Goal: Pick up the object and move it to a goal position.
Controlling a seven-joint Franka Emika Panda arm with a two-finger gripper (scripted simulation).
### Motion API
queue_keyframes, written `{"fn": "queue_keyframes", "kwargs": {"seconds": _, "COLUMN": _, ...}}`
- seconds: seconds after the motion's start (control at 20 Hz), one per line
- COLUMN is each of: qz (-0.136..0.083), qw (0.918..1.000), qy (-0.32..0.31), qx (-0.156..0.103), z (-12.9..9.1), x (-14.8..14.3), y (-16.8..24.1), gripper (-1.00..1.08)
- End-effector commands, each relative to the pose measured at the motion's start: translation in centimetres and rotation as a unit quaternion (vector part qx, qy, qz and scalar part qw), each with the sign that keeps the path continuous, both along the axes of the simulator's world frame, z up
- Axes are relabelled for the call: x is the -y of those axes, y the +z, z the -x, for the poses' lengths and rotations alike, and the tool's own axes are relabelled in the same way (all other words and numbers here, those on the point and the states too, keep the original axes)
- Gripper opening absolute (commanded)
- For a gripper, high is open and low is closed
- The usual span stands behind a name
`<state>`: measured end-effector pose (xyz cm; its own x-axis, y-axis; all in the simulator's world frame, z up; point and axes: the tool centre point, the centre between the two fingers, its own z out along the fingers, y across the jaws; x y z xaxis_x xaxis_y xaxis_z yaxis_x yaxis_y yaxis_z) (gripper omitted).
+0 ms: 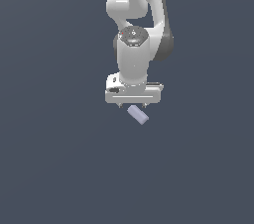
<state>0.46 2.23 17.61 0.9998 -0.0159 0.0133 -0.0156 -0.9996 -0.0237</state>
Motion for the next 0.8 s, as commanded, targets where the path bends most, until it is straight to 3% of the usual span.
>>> {"fn": "queue_keyframes", "kwargs": {"seconds": 0.0, "qz": 0.0, "qw": 1.0, "qy": 0.0, "qx": 0.0, "z": 0.0, "x": 0.0, "y": 0.0, "gripper": 1.0}}
{"fn": "queue_keyframes", "kwargs": {"seconds": 0.45, "qz": -0.002, "qw": 0.9997, "qy": -0.013, "qx": -0.02, "z": 1.0, "x": 2.6, "y": -1.2, "gripper": 1.0}}
{"fn": "queue_keyframes", "kwargs": {"seconds": 0.75, "qz": -0.001, "qw": 0.9998, "qy": -0.01, "qx": -0.02, "z": 1.0, "x": 2.6, "y": -1.3, "gripper": 1.0}}
